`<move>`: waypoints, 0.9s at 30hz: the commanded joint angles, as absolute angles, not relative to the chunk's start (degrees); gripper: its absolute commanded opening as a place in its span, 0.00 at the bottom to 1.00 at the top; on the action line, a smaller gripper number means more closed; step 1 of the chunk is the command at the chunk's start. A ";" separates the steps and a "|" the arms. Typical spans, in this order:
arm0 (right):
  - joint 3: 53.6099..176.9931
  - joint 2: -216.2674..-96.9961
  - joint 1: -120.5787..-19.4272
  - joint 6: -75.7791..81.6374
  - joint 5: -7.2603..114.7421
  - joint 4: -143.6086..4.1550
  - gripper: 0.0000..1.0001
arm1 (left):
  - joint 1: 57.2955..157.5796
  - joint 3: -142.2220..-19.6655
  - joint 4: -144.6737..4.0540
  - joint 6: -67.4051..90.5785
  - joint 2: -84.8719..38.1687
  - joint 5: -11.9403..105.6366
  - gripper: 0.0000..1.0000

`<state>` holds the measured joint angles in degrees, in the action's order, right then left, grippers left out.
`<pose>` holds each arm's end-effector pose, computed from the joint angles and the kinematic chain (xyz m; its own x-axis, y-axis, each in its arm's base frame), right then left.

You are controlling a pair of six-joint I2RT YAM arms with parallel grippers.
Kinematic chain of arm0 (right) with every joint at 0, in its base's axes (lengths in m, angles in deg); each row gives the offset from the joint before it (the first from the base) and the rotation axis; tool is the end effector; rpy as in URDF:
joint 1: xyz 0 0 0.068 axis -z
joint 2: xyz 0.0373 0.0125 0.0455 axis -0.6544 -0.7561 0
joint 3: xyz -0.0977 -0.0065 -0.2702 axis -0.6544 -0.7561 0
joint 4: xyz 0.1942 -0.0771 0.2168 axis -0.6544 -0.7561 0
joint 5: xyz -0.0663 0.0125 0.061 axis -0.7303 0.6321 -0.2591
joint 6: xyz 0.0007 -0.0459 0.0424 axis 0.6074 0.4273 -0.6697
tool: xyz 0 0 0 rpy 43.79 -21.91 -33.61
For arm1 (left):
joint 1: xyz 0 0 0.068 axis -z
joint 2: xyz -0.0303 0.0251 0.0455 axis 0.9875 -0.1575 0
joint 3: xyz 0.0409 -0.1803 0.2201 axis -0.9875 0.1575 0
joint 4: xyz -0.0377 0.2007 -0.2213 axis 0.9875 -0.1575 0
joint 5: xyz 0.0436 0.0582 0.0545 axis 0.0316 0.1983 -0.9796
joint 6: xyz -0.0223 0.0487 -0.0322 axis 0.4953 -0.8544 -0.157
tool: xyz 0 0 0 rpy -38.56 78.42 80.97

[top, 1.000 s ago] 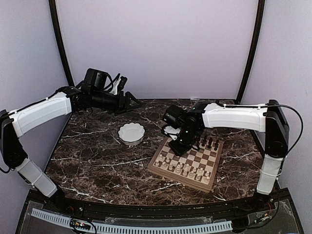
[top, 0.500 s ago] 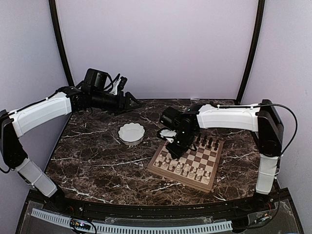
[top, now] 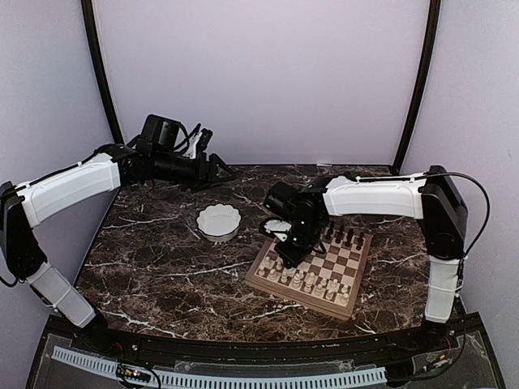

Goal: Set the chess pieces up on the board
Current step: Place the pawn at c2.

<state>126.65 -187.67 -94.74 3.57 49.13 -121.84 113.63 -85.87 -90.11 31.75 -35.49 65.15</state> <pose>0.2551 0.3535 0.1856 -0.6606 -0.7226 -0.2038 -0.7464 0.6614 0.0741 0.3284 -0.2360 0.3443 -0.7664 -0.0673 -0.6389 0.4842 0.5931 -0.6432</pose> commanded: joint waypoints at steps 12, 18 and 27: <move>128.05 -190.46 -95.19 4.11 50.12 -121.50 0.07 | 113.73 -87.83 -90.96 31.23 -36.14 66.30 0.64; 128.16 -190.23 -95.19 3.91 49.96 -121.92 0.13 | 113.81 -88.05 -91.05 31.21 -36.64 66.49 0.64; 130.99 -188.97 -94.87 3.03 49.87 -123.88 0.20 | 113.81 -88.53 -91.02 31.17 -37.28 66.80 0.64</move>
<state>128.22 -189.57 -94.72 3.57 49.56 -122.39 113.63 -86.53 -90.35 31.73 -37.33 65.85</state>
